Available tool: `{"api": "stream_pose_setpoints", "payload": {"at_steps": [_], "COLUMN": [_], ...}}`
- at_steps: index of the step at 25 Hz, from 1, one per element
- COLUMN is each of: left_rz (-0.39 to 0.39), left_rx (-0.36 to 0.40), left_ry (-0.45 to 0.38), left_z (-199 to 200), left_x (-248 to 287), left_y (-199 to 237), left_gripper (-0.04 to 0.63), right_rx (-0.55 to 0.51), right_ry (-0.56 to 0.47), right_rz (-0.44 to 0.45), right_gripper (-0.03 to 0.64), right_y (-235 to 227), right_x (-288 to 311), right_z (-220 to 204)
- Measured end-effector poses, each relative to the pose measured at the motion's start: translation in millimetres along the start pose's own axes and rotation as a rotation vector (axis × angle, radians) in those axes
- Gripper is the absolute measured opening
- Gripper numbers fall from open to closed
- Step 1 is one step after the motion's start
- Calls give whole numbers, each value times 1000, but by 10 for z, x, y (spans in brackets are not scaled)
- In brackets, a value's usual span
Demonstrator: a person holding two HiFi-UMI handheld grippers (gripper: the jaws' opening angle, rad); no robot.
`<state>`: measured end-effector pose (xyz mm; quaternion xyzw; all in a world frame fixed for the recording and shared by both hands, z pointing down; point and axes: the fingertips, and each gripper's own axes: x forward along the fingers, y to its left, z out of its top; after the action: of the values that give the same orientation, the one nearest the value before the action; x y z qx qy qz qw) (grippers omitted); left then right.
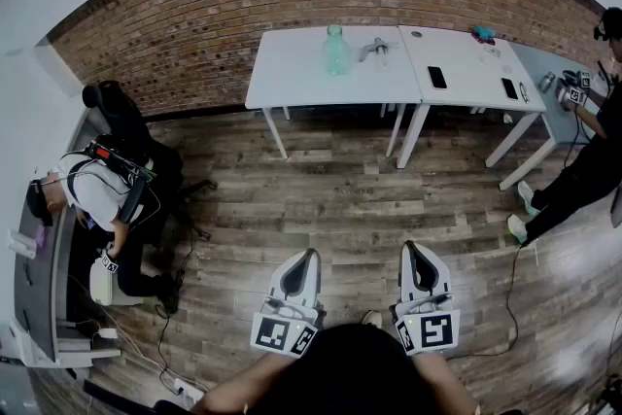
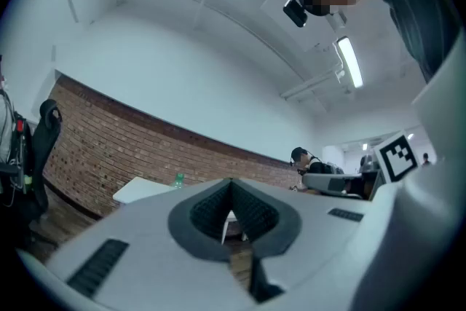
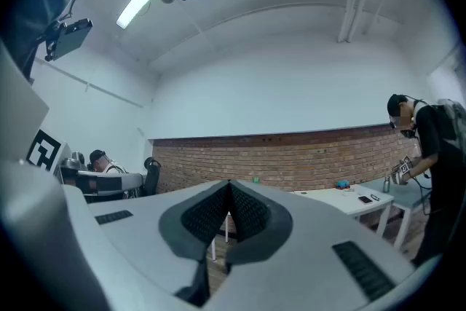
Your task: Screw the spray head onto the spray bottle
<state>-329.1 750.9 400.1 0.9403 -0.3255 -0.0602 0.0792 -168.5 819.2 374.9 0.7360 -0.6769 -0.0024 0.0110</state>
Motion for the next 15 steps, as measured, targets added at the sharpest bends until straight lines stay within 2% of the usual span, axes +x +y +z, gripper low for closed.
{"api": "stream_pose_setpoints", "payload": {"at_steps": [3,9,15], "left_rz": [-11,18,49], "left_rx": [25,11,9], "left_ry": [5,12,18], "left_z": [-15,-65,-77], "left_x": [-30,-25,-45], "left_y": [-27,25,22], "left_gripper": [2,2,2], "right_rx": [-3,15,8], "right_ry": [17,46,33], "right_rz": [-6,6,18], "right_gripper": [2,2,2], "right_y": [-41,-58,-87], "right_x": [-19,-28,-13], "right_z": [-48,-151,-114]}}
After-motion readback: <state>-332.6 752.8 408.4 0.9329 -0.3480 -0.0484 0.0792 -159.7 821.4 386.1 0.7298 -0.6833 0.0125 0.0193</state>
